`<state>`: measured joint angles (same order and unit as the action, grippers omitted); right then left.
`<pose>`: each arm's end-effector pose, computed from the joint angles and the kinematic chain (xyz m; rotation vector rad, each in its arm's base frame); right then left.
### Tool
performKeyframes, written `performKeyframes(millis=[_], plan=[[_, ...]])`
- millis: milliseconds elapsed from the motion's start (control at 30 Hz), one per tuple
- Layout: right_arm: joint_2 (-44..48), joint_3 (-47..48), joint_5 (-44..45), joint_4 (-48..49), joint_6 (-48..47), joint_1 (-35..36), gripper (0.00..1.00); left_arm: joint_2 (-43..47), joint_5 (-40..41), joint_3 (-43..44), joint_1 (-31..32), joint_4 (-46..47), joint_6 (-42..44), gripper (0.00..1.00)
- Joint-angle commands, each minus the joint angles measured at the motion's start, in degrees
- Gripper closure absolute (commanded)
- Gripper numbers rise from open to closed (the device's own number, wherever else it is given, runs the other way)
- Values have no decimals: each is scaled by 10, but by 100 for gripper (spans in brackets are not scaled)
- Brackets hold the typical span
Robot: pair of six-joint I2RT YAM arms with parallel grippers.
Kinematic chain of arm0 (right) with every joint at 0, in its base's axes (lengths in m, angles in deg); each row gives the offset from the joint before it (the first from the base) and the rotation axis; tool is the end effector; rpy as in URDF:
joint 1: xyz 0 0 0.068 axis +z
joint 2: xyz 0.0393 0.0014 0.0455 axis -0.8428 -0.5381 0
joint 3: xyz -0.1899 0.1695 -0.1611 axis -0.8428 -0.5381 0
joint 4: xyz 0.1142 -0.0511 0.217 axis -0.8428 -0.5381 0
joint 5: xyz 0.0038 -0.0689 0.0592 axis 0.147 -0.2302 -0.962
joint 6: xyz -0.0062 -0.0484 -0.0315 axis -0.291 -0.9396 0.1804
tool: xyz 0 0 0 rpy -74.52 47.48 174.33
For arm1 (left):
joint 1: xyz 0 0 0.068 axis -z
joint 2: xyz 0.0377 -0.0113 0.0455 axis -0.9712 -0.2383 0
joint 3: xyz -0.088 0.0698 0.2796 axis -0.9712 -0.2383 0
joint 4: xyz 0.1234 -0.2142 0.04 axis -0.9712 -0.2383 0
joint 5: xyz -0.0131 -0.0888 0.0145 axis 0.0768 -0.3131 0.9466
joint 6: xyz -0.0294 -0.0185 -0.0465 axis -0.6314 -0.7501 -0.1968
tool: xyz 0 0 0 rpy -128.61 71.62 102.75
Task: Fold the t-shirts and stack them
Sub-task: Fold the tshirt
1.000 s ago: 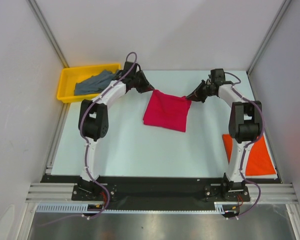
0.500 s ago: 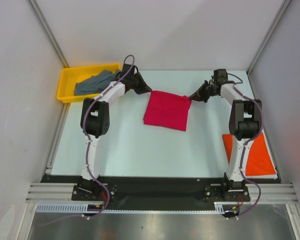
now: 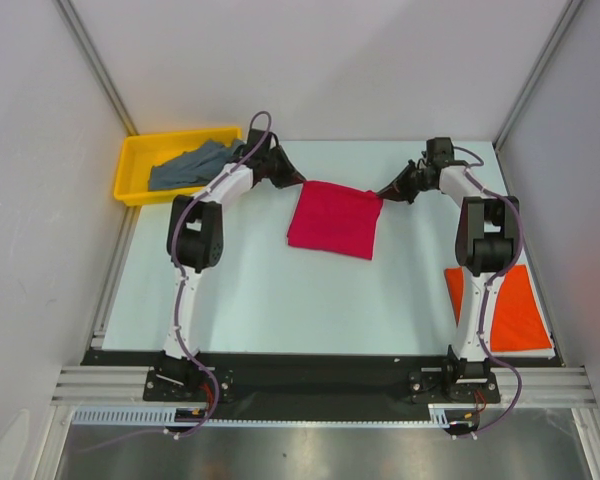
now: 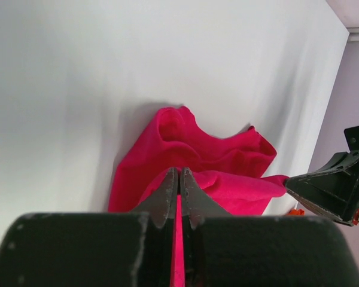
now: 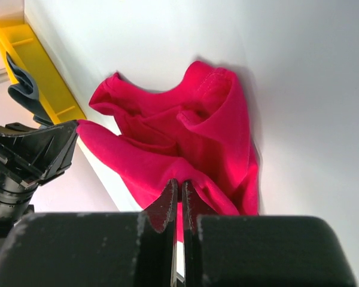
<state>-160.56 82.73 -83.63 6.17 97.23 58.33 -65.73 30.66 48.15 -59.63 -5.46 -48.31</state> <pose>0.4919 0.0313 0.2011 0.7202 2.5303 1.0687 0.5330 -0.1748 0.2006 -0.4553 2.4106 -0.9785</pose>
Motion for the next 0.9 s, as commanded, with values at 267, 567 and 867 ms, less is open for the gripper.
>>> performKeyframes(millis=[267, 567, 867], plan=[[-27, 39, 21, 26, 10, -40, 82, -50, -4, 80, -9, 32, 15, 82], [-53, 210, 59, -117, -121, -93, 50, 6, 48, 141, -8, -51, 152, 57], [100, -109, -91, 134, -82, -38, 62, 130, -147, -134, 11, 161, 114, 62]])
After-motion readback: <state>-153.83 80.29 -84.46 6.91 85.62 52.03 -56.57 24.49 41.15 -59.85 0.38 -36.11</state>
